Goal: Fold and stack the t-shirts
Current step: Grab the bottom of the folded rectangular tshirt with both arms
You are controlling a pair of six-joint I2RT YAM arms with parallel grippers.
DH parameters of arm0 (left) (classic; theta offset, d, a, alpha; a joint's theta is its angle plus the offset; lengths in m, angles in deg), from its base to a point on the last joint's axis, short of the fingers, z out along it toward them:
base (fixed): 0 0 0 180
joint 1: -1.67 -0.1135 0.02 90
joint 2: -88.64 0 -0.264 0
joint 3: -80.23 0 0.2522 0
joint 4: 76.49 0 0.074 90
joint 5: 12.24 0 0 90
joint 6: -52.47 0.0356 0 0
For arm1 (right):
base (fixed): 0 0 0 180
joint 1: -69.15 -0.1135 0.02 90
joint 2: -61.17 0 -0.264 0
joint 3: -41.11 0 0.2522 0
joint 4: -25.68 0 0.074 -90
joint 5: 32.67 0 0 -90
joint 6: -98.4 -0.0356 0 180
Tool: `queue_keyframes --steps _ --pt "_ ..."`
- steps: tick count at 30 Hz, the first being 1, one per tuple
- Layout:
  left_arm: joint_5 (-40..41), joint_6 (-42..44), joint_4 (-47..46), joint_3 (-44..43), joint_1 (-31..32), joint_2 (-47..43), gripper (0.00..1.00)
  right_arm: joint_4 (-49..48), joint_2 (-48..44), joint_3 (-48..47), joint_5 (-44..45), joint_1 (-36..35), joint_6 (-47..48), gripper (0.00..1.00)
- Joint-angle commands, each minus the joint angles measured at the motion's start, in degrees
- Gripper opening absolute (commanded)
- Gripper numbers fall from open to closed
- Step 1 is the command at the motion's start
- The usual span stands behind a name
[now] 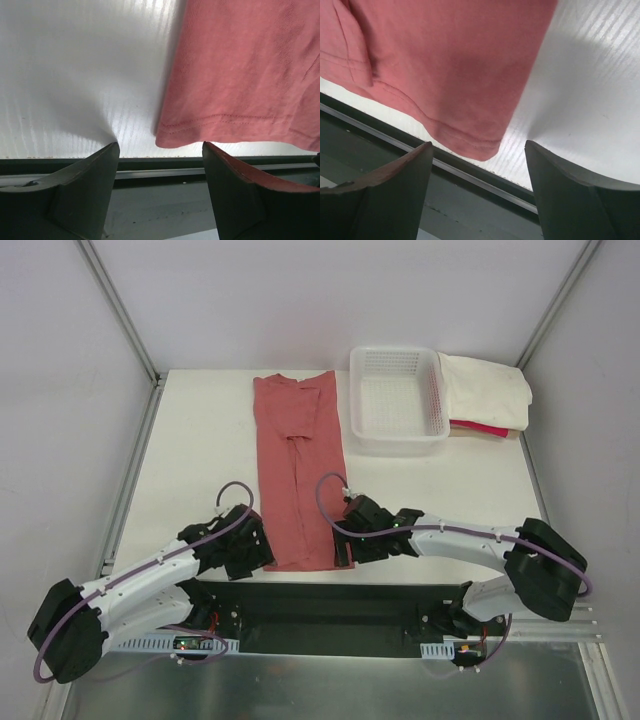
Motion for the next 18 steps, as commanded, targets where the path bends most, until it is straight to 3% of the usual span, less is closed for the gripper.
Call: queue_keyframes --steps 1,6,9,11,12,13,18 --pt "-2.6 -1.3 -5.0 2.5 0.5 3.0 0.66 -1.8 1.1 -2.5 0.6 0.1 -2.2 0.74" --pt "-3.5 -0.9 -6.6 3.0 0.4 6.0 0.47 -1.8 2.8 -2.5 2.6 0.1 -3.5 0.66" --pt "-4.1 -0.5 -6.7 3.4 0.5 6.4 0.31 -1.1 3.2 -2.2 3.8 0.0 -4.5 0.53" --pt "-3.8 -0.6 -6.7 3.9 0.5 6.1 0.21 -0.3 3.2 -1.8 4.5 0.0 -4.7 0.38" --pt "-3.7 -0.8 -6.7 4.1 0.5 6.0 0.04 0.0 2.7 -1.2 4.5 0.0 -4.6 0.34" --pt "-3.7 -0.8 -6.7 4.5 0.5 6.0 0.0 0.4 2.5 -0.9 4.7 0.0 -4.6 0.26" --pt "-4.8 -1.3 -6.6 6.3 0.5 4.1 0.0 0.3 0.5 1.7 4.3 0.0 -4.6 0.11"
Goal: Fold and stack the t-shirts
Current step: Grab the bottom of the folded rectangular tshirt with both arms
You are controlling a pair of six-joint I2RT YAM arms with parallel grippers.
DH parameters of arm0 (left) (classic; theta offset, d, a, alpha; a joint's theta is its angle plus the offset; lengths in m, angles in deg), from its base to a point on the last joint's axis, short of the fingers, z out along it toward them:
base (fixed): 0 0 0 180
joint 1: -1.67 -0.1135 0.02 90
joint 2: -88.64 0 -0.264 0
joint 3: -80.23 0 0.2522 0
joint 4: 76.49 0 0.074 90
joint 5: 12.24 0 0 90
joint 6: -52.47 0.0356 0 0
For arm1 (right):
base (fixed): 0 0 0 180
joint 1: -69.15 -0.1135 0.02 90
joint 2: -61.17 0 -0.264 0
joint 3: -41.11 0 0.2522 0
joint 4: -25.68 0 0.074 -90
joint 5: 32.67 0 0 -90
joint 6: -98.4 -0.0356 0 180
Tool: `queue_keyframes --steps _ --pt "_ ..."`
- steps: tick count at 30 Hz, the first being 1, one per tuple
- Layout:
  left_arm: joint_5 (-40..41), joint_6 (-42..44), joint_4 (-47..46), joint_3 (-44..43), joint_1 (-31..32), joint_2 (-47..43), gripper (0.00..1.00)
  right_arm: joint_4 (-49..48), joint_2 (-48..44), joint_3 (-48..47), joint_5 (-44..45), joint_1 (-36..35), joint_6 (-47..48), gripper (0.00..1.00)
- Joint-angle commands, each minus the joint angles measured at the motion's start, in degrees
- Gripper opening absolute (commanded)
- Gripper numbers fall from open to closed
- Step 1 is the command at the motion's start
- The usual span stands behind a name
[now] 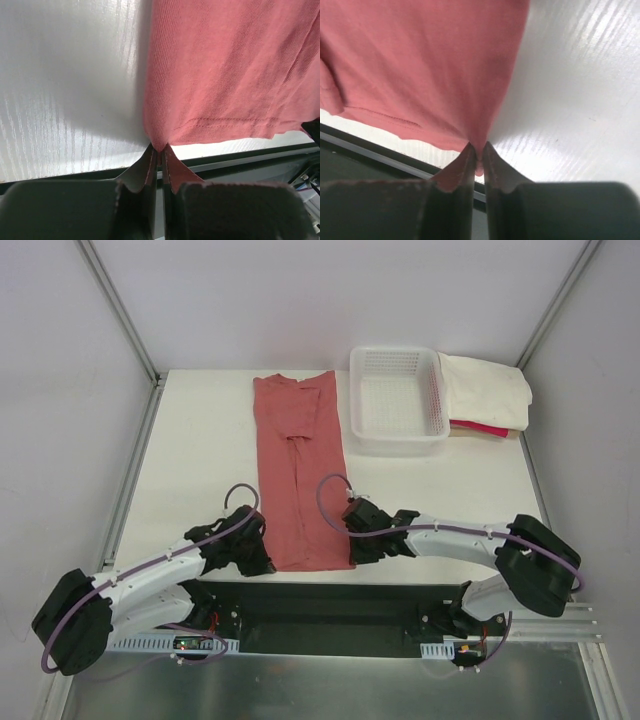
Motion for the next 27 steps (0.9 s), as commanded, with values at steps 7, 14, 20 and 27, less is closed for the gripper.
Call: queue_keyframes --steps 7,14,20,27 --pt "-4.4 -0.9 2.7 6.9 0.5 -7.6 0.0 -1.7 -3.9 6.8 -4.1 -0.1 -2.6 0.03" --pt "-7.5 -1.9 4.1 8.0 0.7 -14.7 0.0 -2.8 -8.2 6.9 -5.3 -2.6 -2.8 0.01" --pt "-4.2 0.0 4.6 1.8 0.8 -17.0 0.0 4.3 -12.7 1.0 3.1 -3.9 0.4 0.01" --pt "7.0 6.7 4.8 -10.2 0.2 -9.9 0.0 8.1 -10.1 -9.7 8.0 -0.6 7.3 0.01"
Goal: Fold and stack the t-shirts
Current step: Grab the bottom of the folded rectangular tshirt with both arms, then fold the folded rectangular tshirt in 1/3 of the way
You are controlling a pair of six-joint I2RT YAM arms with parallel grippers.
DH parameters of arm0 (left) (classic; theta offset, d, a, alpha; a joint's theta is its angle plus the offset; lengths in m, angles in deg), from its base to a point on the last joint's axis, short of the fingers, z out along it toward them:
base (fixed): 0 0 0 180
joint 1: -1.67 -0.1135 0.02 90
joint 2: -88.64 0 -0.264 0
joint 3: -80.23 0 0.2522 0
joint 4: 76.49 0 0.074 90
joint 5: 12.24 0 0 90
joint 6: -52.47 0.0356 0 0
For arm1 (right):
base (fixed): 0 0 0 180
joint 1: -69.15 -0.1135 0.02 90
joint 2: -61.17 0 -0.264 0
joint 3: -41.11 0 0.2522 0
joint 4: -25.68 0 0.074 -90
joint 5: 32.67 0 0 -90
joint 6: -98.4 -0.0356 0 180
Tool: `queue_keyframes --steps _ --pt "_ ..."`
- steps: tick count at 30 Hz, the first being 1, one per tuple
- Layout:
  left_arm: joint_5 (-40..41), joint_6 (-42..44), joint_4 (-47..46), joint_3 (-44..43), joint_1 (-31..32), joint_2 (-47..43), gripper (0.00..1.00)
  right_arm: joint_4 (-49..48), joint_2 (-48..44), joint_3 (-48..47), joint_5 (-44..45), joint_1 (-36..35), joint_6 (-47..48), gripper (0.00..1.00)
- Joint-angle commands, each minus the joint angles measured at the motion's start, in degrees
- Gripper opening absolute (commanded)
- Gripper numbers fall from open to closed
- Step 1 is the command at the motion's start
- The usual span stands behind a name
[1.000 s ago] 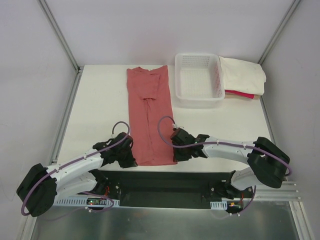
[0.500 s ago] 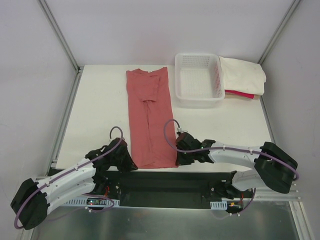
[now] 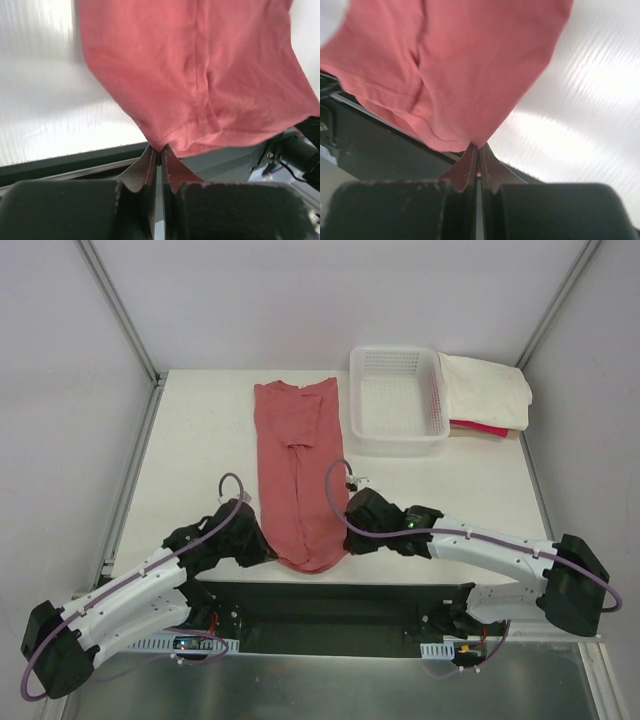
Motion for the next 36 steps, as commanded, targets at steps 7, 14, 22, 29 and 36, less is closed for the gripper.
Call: queue_keyframes --steps 7,14,22,29,36 --pt "12.4 12.3 -0.7 -17.1 -9.1 13.8 0.0 2.2 8.7 -17.4 2.8 10.2 12.6 0.01" --pt "8.5 20.8 -6.4 -27.4 -17.8 24.9 0.0 2.0 21.2 -30.7 -5.0 19.5 16.8 0.01" --pt "4.2 26.2 -8.1 -37.4 -24.8 38.6 0.0 3.3 32.5 -42.3 -11.2 24.4 21.1 0.01" --pt "-0.3 29.2 -8.6 -45.2 -26.8 48.9 0.0 4.2 37.8 -47.4 -8.8 27.1 21.6 0.04" --pt "-1.0 29.3 -8.6 -48.4 -28.7 55.4 0.0 4.6 44.4 -52.6 -10.1 29.1 23.4 0.07"
